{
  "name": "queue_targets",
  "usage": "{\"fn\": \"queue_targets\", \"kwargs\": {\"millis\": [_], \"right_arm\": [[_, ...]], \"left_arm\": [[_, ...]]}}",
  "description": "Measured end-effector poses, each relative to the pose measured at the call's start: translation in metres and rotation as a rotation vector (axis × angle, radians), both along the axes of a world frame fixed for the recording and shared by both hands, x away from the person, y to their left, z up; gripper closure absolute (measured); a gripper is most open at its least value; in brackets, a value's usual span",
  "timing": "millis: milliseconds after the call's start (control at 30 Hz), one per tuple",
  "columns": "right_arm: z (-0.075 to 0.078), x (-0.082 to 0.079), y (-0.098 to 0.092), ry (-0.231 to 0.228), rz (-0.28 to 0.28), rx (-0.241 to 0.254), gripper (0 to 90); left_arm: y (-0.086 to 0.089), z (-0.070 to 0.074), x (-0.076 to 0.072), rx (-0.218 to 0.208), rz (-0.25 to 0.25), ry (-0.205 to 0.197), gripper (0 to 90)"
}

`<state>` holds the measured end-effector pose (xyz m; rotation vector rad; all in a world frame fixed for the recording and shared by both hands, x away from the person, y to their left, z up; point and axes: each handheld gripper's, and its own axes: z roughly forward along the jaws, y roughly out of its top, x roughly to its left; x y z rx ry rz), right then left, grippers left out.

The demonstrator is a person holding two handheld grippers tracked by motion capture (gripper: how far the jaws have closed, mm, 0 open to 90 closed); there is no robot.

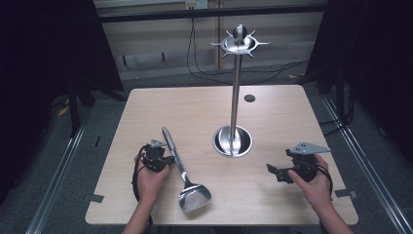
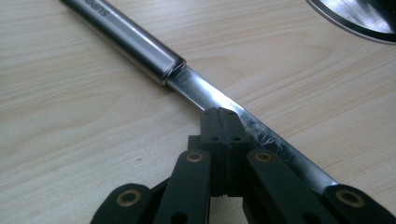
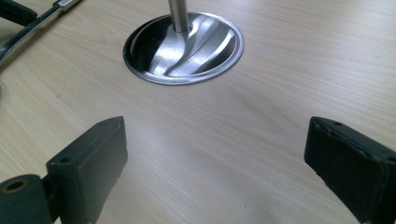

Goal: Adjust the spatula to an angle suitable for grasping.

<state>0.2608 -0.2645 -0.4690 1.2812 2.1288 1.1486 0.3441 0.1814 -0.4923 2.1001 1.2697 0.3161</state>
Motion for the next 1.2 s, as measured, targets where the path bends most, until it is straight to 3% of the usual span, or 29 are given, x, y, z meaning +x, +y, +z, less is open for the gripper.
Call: {"fn": "queue_targets", "kwargs": {"millis": [167,567,1200], "right_arm": [[0.002,0.000,0.000,-0.005,0.006,0.006,5.3],[0.002,0.000,-0.001,-0.002,0.002,0.018,5.3],[0.001,0.000,0.001,0.006,0.013,0.017,5.3]], "left_arm": [[-0.006,-0.003,0.003,-0.044,-0.003,0.017,90.0],[-0.020,-0.004,0.009,-0.094,-0.020,0.056,90.0],[-0.035,-0.002,0.020,-0.095,-0.031,0.095,86.7]]}}
